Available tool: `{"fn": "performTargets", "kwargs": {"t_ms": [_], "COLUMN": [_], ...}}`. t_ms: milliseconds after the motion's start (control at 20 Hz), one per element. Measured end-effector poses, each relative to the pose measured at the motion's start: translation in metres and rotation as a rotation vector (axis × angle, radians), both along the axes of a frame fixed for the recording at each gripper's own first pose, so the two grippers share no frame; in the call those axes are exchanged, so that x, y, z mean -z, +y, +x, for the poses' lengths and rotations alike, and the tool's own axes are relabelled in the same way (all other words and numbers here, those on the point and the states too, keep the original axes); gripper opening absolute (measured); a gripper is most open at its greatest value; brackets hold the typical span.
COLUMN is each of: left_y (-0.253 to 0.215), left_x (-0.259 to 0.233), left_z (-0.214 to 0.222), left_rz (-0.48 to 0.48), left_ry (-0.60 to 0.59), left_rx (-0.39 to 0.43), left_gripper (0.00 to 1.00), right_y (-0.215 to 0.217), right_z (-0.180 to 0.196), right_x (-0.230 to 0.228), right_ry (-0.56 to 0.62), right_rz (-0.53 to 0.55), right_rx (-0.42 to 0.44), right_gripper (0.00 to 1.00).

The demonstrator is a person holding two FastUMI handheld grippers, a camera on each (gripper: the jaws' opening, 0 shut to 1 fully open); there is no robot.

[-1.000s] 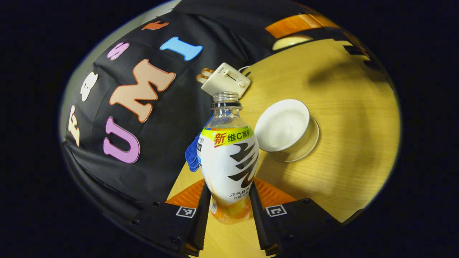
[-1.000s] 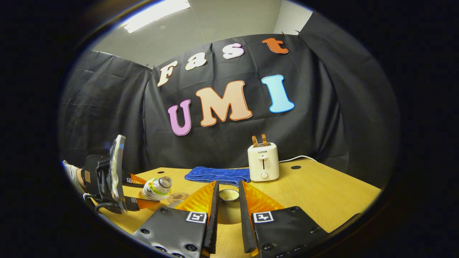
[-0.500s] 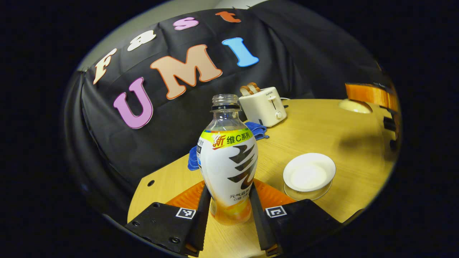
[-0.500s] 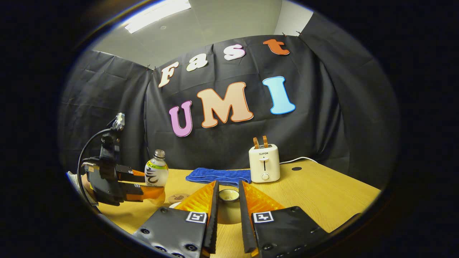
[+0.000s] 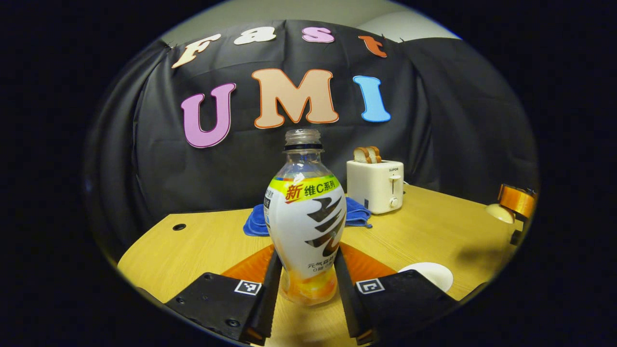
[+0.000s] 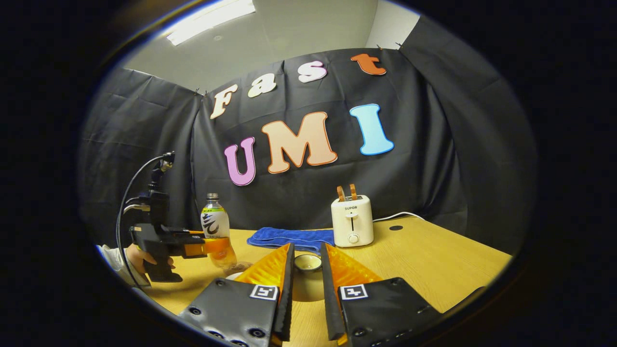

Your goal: Open the teacup lid with one hand, grasp the water bottle and pour water into the teacup with the other hand; after pouring, place the water bottle on the coaster and then close the teacup lid.

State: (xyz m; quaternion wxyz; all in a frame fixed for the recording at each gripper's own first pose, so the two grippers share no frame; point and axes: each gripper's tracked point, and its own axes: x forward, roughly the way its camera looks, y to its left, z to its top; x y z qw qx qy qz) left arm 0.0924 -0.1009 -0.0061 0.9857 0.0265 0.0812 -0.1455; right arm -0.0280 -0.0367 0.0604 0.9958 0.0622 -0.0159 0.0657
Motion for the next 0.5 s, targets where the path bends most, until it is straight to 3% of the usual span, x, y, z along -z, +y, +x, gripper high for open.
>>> {"fn": "performTargets", "kwargs": {"t_ms": [500], "left_y": [-0.001], "left_x": [0.020], "left_z": [0.032], "left_rz": [-0.049], "left_ry": [0.008], "left_rx": [-0.067], "left_gripper": [0.59], "right_y": [-0.012], "right_z": [0.006], "right_x": [0.006], "right_ry": [0.015], "right_rz": [0.013], "right_rx": [0.023], "right_gripper": [0.33]}}
